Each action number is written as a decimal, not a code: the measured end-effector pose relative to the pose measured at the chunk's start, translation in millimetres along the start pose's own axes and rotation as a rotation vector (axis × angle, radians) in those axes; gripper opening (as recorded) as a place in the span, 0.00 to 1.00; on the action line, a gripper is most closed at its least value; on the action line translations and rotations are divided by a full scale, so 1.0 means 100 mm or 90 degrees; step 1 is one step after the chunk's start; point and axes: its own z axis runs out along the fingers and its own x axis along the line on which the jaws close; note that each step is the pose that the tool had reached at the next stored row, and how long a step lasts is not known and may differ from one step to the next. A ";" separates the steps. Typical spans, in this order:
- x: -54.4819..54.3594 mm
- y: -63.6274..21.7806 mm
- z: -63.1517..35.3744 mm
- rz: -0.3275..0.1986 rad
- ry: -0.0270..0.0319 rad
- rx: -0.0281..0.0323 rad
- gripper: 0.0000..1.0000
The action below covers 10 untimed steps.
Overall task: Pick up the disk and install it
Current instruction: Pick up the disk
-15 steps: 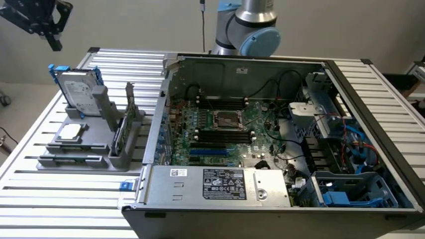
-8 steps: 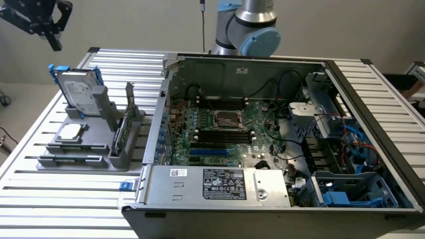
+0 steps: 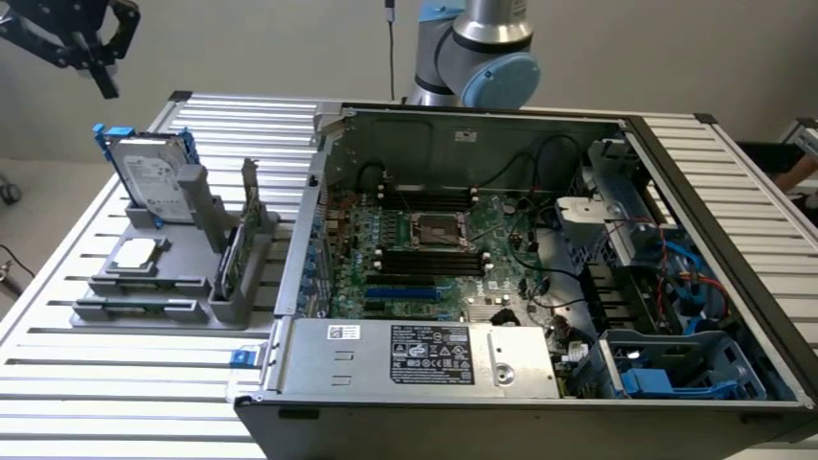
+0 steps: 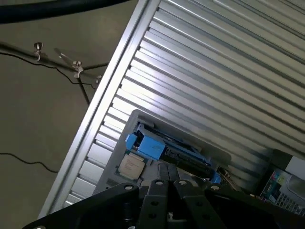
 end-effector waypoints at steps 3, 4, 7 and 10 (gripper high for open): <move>0.00 0.000 0.010 -0.034 -0.0003 -0.0005 0.11; 0.00 0.000 0.013 -0.045 -0.0002 -0.0007 0.11; 0.00 0.000 0.024 -0.082 -0.0006 -0.0013 0.11; 0.00 0.000 0.036 -0.115 -0.0008 -0.0018 0.11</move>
